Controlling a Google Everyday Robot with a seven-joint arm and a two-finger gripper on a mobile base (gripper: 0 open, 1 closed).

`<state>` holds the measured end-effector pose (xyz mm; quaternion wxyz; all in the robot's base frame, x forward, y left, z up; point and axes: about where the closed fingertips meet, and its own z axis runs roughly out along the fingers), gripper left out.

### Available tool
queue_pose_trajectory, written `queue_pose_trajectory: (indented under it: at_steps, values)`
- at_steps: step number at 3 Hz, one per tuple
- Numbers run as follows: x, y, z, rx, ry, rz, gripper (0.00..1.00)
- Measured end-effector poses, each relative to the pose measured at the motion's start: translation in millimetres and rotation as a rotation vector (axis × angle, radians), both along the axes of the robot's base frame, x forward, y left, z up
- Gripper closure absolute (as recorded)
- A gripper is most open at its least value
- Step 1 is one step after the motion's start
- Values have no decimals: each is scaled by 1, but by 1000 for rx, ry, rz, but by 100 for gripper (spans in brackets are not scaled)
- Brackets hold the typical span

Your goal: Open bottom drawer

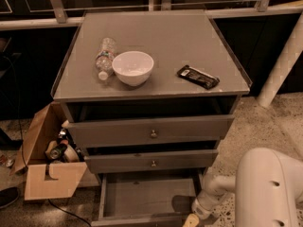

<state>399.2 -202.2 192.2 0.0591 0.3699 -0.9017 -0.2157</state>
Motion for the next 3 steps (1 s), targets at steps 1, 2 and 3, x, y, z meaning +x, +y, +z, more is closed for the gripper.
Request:
queue_pose_trajectory:
  at_steps: [1, 2, 3]
  values:
    - [-21, -4, 11, -8, 12, -55, 0]
    - [-52, -7, 27, -15, 11, -123, 0]
    - [-52, -5, 24, -13, 17, -113, 0]
